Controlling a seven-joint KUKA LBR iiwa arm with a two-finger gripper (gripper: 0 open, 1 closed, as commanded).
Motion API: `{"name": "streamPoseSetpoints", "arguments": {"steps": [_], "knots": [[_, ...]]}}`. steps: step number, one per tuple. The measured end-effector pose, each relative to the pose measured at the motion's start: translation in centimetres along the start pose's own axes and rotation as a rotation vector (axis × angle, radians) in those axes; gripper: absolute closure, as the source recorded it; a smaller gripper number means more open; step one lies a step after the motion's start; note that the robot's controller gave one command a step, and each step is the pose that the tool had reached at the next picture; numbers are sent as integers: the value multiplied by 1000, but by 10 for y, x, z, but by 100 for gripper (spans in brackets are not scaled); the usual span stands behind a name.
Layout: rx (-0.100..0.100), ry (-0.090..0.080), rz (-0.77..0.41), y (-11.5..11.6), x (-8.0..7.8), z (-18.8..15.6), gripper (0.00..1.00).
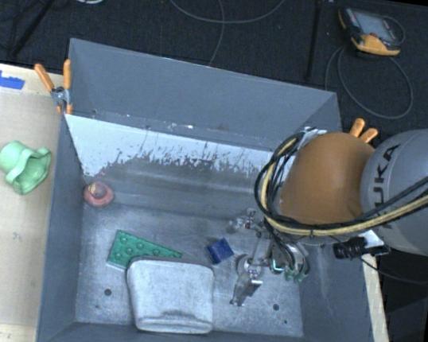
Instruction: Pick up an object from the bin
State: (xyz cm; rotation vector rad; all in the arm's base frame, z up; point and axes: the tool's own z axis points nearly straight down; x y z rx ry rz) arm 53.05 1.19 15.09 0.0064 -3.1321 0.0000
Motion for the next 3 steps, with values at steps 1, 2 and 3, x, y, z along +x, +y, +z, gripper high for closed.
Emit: {"name": "streamPoseSetpoints", "arguments": {"steps": [1,2,3], "knots": [[0,-22,71,34,-70,80,0],[-1,-20,-61,72,-4,78,0],[16,-10,-242,139,-81,68,0]]}}
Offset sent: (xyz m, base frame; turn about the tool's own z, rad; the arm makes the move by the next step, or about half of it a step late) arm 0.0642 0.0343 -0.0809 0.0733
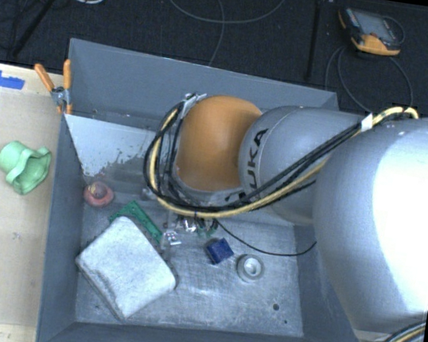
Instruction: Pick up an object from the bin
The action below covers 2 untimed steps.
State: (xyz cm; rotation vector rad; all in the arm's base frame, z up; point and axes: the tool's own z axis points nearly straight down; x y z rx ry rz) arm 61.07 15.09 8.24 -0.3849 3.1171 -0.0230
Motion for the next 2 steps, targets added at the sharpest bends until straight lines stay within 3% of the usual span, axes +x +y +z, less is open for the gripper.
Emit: {"name": "streamPoseSetpoints", "arguments": {"steps": [1,2], "knots": [[-13,-2,4,6,0,0,100],[-14,-12,-84,7,5,-145,100]]}}
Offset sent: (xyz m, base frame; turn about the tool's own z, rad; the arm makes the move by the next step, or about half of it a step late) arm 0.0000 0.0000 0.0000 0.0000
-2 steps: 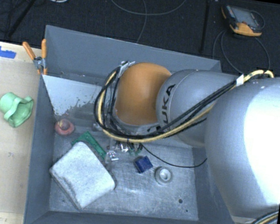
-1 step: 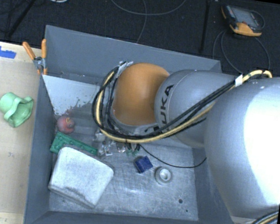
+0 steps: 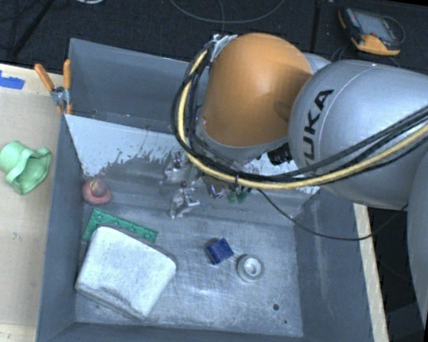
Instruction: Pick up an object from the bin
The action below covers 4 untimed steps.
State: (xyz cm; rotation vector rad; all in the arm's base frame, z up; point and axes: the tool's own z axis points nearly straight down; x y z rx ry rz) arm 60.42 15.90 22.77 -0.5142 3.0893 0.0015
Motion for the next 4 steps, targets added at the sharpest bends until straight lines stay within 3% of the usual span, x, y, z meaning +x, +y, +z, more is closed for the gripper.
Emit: {"name": "streamPoseSetpoints", "arguments": {"steps": [1,2,3,4], "knots": [[-1,18,132,9,32,77,100],[0,11,62,13,28,110,100],[0,4,-156,20,20,130,100],[-1,0,-244,39,1,-11,100]]}}
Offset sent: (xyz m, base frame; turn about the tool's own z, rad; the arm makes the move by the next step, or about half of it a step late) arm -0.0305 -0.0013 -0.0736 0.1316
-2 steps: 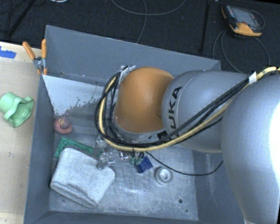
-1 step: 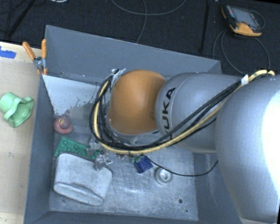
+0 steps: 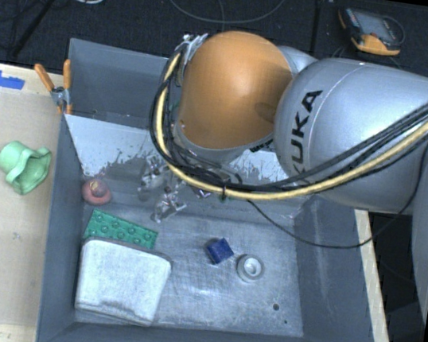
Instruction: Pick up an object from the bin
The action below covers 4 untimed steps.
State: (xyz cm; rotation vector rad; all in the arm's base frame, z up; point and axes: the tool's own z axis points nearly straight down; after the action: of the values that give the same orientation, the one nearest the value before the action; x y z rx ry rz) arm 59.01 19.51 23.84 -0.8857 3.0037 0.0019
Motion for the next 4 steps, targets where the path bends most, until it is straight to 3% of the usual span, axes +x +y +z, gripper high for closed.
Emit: {"name": "streamPoseSetpoints", "arguments": {"steps": [1,2,3,4], "knots": [[-2,17,197,-32,26,96,100],[-2,5,-285,-33,10,45,100],[-4,7,-281,-34,11,47,0],[-3,-5,-335,-34,34,167,0]]}}
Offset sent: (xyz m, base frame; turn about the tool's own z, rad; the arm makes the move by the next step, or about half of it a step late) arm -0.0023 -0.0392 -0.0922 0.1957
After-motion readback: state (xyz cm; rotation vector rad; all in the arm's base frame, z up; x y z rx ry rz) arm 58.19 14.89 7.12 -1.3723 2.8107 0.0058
